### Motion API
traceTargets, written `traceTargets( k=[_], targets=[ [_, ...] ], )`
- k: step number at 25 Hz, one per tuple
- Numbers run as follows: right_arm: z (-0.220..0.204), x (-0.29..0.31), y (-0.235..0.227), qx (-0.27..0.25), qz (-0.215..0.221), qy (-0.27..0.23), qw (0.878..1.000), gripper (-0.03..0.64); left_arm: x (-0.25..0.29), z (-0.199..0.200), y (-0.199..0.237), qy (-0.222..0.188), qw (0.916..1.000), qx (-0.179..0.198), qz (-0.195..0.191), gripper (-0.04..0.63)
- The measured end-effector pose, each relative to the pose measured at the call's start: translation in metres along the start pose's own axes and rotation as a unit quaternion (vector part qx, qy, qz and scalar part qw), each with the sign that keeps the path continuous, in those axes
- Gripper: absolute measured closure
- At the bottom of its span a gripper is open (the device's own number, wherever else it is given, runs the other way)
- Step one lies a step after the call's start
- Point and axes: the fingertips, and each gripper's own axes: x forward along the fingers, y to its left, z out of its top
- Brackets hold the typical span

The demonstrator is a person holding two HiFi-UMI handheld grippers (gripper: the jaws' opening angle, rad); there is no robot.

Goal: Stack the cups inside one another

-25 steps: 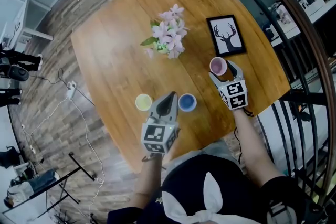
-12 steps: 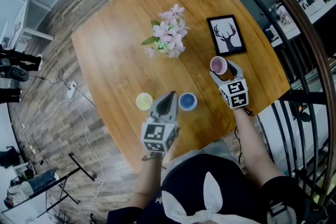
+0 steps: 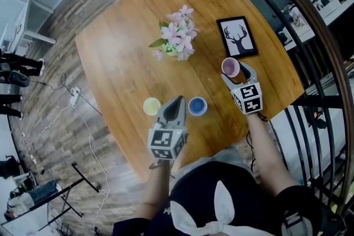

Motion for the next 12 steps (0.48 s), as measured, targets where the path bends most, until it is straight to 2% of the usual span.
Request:
traceTargets(
  k=[12],
  targets=[
    [0.052,-0.026,0.007,-0.017,0.003,-0.046,0.999,0.291,-0.019,0.004,0.013,-0.015,0.9997,-0.006,0.018,0.584]
  ],
)
